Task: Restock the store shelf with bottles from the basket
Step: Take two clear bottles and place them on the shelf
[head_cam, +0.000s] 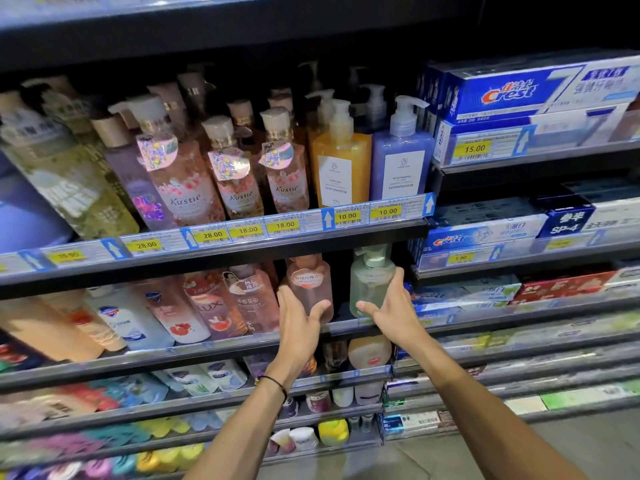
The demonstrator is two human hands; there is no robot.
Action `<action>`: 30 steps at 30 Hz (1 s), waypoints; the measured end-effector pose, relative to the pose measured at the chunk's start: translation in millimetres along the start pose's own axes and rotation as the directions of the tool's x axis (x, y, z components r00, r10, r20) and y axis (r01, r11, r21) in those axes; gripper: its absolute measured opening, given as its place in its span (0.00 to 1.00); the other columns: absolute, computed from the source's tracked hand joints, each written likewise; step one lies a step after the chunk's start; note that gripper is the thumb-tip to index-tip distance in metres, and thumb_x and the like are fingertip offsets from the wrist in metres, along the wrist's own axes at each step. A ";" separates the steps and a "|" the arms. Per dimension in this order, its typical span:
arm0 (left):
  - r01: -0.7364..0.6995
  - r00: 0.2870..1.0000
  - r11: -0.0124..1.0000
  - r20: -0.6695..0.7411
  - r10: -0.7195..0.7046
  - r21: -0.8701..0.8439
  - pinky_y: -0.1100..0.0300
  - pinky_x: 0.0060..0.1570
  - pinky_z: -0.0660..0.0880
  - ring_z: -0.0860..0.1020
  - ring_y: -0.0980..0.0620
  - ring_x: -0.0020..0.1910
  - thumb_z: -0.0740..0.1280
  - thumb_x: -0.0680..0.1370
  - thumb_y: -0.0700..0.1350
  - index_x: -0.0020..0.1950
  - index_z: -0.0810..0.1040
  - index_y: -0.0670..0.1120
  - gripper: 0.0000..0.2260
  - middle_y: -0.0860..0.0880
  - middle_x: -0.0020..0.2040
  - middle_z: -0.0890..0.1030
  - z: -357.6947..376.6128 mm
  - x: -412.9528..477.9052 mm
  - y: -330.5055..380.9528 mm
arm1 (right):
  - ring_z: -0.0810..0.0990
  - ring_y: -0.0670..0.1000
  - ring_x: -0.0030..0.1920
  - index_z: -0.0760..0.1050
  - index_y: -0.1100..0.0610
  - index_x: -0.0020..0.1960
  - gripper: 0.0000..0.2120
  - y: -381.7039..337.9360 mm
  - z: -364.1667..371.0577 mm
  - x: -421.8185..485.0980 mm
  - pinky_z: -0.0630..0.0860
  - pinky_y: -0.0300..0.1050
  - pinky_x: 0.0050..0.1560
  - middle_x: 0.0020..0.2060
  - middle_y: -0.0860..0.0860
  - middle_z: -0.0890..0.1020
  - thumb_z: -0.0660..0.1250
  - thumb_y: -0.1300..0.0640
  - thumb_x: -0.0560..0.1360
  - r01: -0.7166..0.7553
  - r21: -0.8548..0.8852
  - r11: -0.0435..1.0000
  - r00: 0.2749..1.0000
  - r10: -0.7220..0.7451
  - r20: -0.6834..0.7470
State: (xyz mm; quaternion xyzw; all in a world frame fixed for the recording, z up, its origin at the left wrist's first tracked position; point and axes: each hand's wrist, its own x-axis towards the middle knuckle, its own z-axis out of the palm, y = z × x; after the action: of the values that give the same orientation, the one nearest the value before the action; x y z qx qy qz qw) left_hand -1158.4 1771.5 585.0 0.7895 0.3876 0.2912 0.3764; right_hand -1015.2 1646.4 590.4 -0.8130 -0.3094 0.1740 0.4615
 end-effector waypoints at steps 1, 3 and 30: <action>0.005 1.000 1.000 0.002 -0.005 -0.001 0.48 0.61 0.69 0.66 0.47 0.53 0.72 0.78 0.48 0.52 0.60 0.44 0.20 0.46 0.51 0.65 0.4 0.2 -0.1 | 0.70 0.54 0.69 0.56 0.52 0.66 0.33 -0.9 -0.2 1.8 0.69 0.51 0.66 0.68 0.55 0.71 0.76 0.54 0.73 -0.003 -0.015 1.000 1.000 0.003 0.011; 0.025 1.000 1.000 0.012 -0.025 -0.015 0.49 0.62 0.69 0.68 0.46 0.55 0.72 0.78 0.48 0.53 0.61 0.44 0.20 0.45 0.53 0.67 0.2 0.3 0.8 | 0.69 0.56 0.71 0.54 0.52 0.68 0.35 -1.8 -1.6 5.9 0.69 0.53 0.68 0.70 0.56 0.70 0.75 0.53 0.74 -0.004 -0.036 0.999 0.999 0.006 0.037; 0.145 0.989 0.988 -0.042 -0.143 0.054 0.44 0.74 0.63 0.60 0.38 0.76 0.69 0.78 0.57 0.76 0.56 0.36 0.38 0.35 0.75 0.61 17.3 -8.1 8.0 | 0.70 0.64 0.69 0.50 0.63 0.79 0.48 -5.1 24.4 -9.4 0.71 0.57 0.66 0.70 0.64 0.69 0.75 0.46 0.73 -0.064 -0.185 0.981 0.962 0.011 -0.274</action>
State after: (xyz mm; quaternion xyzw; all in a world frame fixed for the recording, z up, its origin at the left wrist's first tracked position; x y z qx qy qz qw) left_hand -1146.6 1755.1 580.7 0.7642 0.4586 0.2671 0.3665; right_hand -1037.9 1657.7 582.2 -0.8756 -0.2431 0.0391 0.4155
